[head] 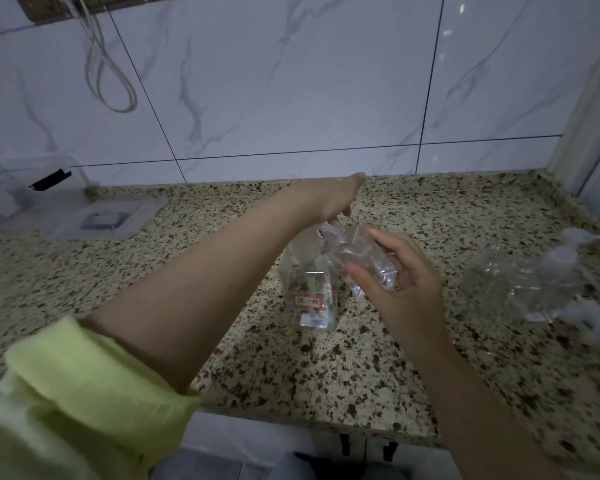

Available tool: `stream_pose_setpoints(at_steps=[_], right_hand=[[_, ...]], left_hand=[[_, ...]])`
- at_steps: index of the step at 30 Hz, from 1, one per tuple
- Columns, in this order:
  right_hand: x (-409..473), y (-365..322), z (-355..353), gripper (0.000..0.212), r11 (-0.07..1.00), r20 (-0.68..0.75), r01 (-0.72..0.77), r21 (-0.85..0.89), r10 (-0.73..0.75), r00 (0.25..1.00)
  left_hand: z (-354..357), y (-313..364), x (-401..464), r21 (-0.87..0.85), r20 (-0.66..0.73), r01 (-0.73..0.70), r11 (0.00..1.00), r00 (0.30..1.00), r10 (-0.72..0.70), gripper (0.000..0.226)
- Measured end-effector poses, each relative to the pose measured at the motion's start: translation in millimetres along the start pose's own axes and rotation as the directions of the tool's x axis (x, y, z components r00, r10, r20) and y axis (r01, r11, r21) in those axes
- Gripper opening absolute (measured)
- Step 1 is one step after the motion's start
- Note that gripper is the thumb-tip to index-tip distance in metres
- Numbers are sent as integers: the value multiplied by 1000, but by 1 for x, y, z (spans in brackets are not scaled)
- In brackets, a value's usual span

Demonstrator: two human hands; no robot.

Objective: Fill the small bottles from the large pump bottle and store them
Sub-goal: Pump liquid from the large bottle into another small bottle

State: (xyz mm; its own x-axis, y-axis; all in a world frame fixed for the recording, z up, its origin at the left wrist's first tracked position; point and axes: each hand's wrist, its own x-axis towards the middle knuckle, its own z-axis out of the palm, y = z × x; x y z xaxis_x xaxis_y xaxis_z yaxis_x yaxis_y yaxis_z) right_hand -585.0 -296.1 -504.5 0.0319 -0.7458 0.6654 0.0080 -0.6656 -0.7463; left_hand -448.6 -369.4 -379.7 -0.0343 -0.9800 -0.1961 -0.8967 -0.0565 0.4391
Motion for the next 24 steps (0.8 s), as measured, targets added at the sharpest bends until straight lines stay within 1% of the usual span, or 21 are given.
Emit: stream_pose_setpoints(at_steps=[4, 10, 14, 17, 21, 24], right_hand=[[0, 0, 0, 45, 1000, -7, 9, 14, -9, 1000], [0, 2, 0, 45, 1000, -18, 25, 2, -25, 1000], [0, 4, 0, 45, 1000, -7, 29, -12, -29, 1000], [0, 4, 0, 46, 1000, -26, 28, -4, -28, 999], [0, 4, 0, 46, 999, -9, 33, -10, -33, 999], [1, 4, 0, 46, 1000, -26, 27, -11, -27, 999]], left_hand=[[-1, -1, 0, -84, -22, -40, 996, 999, 38, 77], [-1, -1, -1, -125, -12, -29, 992, 1000, 28, 76], [-1, 0, -1, -85, 8, -10, 996, 1000, 11, 78], [-4, 1, -1, -126, -12, -21, 992, 1000, 20, 76], [-2, 1, -2, -68, 17, 2, 998, 1000, -1, 79], [-3, 0, -2, -87, -22, -25, 996, 999, 23, 77]])
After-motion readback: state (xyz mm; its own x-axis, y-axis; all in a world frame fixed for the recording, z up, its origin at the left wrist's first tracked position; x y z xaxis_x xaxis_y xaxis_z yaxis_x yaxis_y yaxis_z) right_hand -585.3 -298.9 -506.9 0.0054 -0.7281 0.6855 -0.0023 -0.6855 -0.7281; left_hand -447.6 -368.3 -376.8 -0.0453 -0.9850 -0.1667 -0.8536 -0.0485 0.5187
